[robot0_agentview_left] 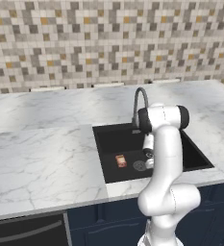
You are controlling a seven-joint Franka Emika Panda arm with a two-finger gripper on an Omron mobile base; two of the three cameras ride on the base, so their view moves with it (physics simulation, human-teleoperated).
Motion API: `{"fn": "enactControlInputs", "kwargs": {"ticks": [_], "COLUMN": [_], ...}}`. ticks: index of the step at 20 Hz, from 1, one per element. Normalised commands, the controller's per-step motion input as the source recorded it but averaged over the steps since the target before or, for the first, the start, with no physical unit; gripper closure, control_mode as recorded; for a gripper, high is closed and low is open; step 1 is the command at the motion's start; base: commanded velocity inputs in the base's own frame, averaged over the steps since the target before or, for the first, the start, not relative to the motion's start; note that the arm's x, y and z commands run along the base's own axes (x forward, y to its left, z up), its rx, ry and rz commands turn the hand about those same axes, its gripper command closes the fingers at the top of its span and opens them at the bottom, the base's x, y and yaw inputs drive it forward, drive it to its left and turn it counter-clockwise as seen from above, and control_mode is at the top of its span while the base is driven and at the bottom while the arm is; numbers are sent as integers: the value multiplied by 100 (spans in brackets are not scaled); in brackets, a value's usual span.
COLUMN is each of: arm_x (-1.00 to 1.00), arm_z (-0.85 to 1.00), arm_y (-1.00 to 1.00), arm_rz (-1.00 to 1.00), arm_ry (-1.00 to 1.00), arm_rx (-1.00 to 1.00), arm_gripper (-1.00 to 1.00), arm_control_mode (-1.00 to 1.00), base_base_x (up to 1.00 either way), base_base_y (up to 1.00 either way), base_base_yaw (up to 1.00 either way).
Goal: Pick up the bar soap and dish brush from the sink, and place them back in the cabinet, and close the cabinet doors.
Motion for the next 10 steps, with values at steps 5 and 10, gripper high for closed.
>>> {"fn": "enactControlInputs", "kwargs": {"ticks": [5, 10], "arm_x": [11, 18], "arm_z": [-9, -12], "arm_y": [0, 0], "arm_rz": [0, 0], "arm_ry": [0, 0], "arm_rx": [0, 0], "arm_gripper": [-100, -100], "arm_control_mode": [-100, -100], "base_base_x": [0, 0], "base_base_y": [0, 0], "base_base_yaw": [0, 0]}}
